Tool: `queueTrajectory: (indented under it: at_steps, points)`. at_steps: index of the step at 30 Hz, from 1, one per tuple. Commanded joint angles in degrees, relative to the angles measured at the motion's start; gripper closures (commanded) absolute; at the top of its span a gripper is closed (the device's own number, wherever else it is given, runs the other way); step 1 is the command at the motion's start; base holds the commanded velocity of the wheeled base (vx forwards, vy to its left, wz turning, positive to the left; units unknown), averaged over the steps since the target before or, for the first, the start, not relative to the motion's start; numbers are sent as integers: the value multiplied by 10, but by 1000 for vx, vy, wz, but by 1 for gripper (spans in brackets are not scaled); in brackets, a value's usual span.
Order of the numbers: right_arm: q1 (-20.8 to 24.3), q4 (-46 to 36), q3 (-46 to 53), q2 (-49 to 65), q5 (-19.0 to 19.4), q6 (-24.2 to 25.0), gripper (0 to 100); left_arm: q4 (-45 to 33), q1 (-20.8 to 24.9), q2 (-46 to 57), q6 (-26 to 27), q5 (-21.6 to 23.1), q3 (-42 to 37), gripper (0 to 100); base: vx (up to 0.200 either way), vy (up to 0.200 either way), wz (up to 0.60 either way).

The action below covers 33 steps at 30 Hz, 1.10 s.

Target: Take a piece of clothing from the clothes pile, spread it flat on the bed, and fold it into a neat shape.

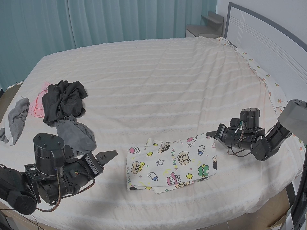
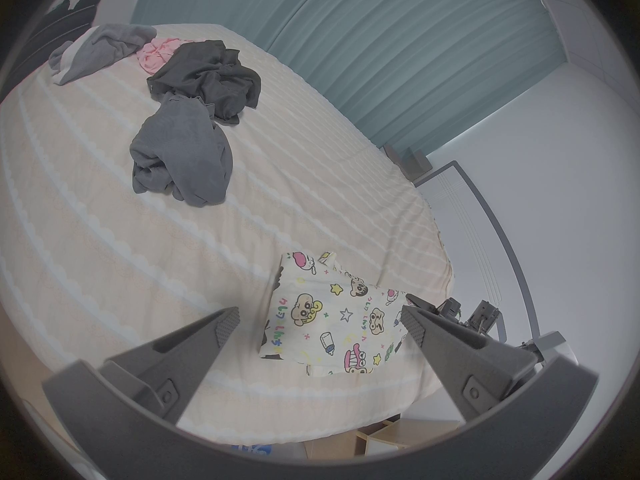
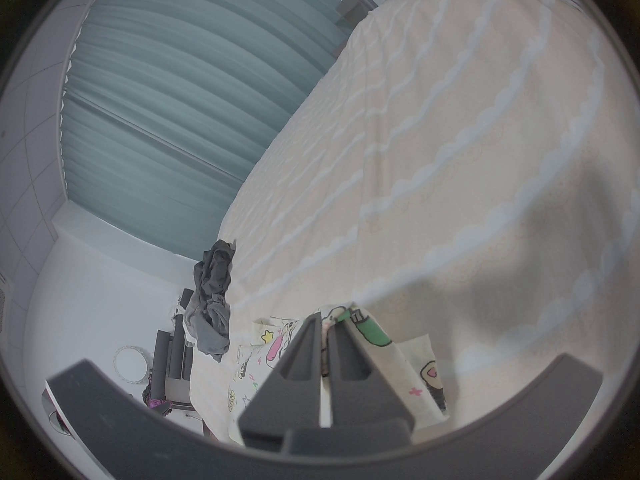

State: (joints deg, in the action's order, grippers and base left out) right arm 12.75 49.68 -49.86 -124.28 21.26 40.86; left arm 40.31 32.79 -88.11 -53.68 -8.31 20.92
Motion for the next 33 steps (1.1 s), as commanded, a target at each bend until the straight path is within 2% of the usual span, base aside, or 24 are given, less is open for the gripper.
queueTrajectory:
  at_steps: [1, 8, 9, 18, 24, 27, 30, 33]
  points:
    - [-8, 7, 10, 5, -1, 2, 100, 0, 0, 0, 0, 0, 0, 0, 0, 0, 0]
    - [-10, 19, 28, -1, 2, 4, 100, 0, 0, -2, 0, 0, 0, 0, 0, 0, 0]
    - [-10, 19, 28, -3, 2, 4, 0, 0, 0, -2, 0, 0, 0, 0, 0, 0, 0]
    - [-17, 26, 83, 24, 3, -7, 0, 0, -2, -22, 2, 8, -9, 0, 0, 0, 0]
    - [-14, 33, 134, 25, 9, -47, 0, 1, -27, -87, 13, 76, -10, 0, 0, 0, 0]
    - [-11, 42, 144, 21, 14, -52, 0, 12, -43, -110, 34, 92, -11, 0, 0, 0, 0]
    - [-5, 67, 151, 8, 52, -50, 0, 54, -62, -191, 72, 113, -9, 0, 0, 0, 0]
    - [3, 75, 148, -1, 55, -48, 0, 111, -75, -239, 77, 120, -5, 0, 0, 0, 0]
